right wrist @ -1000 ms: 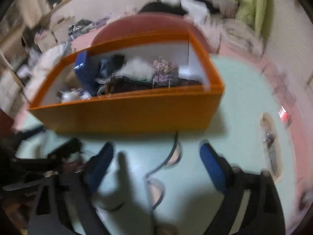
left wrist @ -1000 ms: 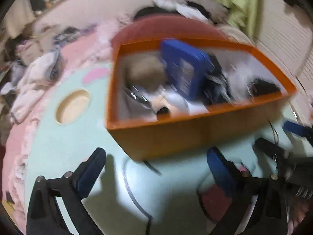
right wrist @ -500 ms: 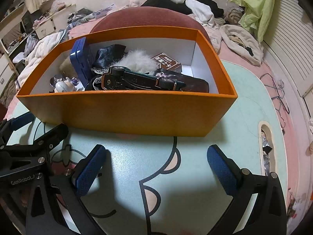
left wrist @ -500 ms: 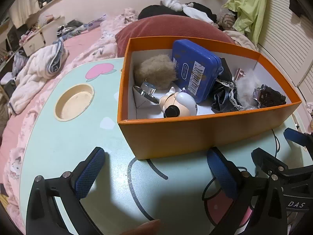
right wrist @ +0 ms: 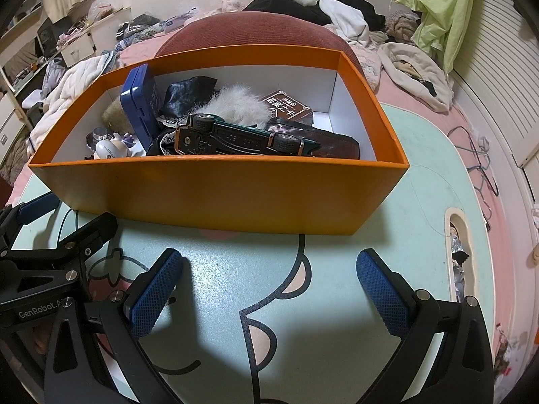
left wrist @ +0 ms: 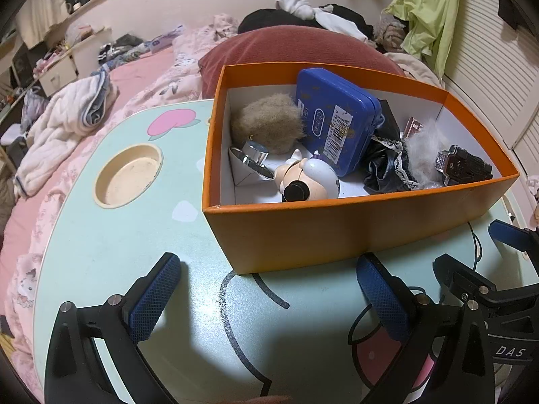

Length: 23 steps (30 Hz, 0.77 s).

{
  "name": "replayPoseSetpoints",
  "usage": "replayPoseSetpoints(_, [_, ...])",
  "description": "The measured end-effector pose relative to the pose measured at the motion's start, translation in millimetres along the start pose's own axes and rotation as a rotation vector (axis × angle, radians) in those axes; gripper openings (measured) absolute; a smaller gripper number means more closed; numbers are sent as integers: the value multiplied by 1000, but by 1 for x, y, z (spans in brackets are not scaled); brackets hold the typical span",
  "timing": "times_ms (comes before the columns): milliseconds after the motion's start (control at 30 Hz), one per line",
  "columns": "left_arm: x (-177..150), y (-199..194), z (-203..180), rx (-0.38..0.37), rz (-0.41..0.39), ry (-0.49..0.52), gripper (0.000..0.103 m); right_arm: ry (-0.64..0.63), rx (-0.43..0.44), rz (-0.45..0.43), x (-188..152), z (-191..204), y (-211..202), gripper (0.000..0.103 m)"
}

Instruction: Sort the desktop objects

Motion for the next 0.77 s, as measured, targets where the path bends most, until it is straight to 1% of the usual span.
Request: replayPoseSetpoints(767, [2, 0, -1, -1, 0, -1, 103, 0, -1, 0, 1, 1, 0, 103])
Point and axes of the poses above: each gripper's, at about its wrist camera, not at the fingertips, and y roughly the way its jaws point, z to its left, x to its top, the point moved 9 cm from there along y, roughly the way its jaws point, and after that the axes turned 4 degrees about -y, right-handed, at the moved point
